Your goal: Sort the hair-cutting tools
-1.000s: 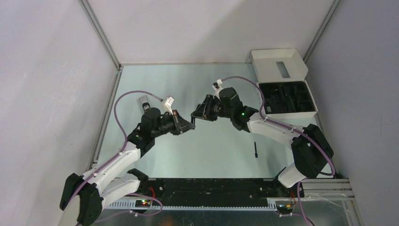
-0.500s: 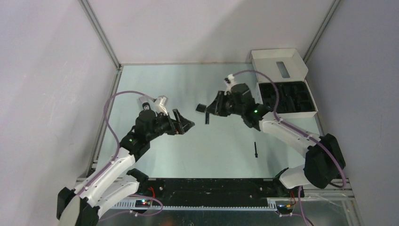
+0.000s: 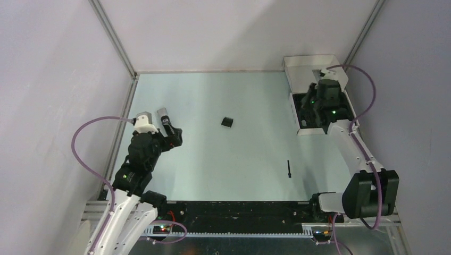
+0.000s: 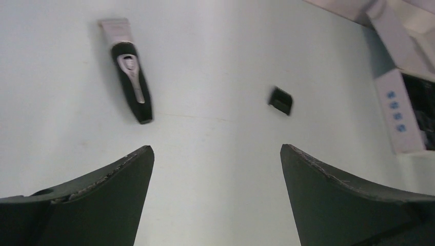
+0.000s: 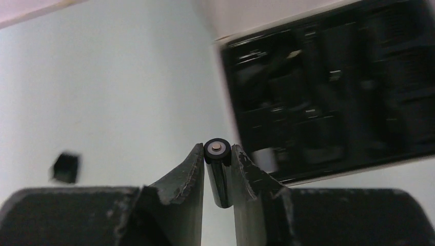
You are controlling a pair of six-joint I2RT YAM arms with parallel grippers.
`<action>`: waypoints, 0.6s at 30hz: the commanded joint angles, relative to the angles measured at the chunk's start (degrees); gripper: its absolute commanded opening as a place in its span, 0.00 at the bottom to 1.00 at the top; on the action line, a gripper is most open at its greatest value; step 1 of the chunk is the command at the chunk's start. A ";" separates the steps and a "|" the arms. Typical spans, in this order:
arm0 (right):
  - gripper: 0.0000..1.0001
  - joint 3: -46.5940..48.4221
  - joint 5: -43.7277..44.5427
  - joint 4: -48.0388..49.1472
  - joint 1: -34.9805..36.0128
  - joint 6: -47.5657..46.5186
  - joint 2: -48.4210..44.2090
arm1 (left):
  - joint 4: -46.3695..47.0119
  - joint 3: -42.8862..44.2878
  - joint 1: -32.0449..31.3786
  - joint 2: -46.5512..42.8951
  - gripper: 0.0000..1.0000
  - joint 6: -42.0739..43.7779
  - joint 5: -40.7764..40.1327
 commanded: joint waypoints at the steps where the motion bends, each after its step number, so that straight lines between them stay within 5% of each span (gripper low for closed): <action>1: 0.00 4.06 7.55 3.24 -6.04 -8.63 2.55 | -2.73 2.30 0.72 -0.58 1.00 6.26 -11.07; 10: 0.00 10.09 6.58 10.63 -13.19 -19.89 13.77 | 0.48 1.34 0.91 1.79 1.00 13.26 -18.28; 18: 0.00 21.24 1.68 7.34 -14.99 -27.22 26.81 | 4.66 0.33 0.97 5.98 1.00 16.40 -20.57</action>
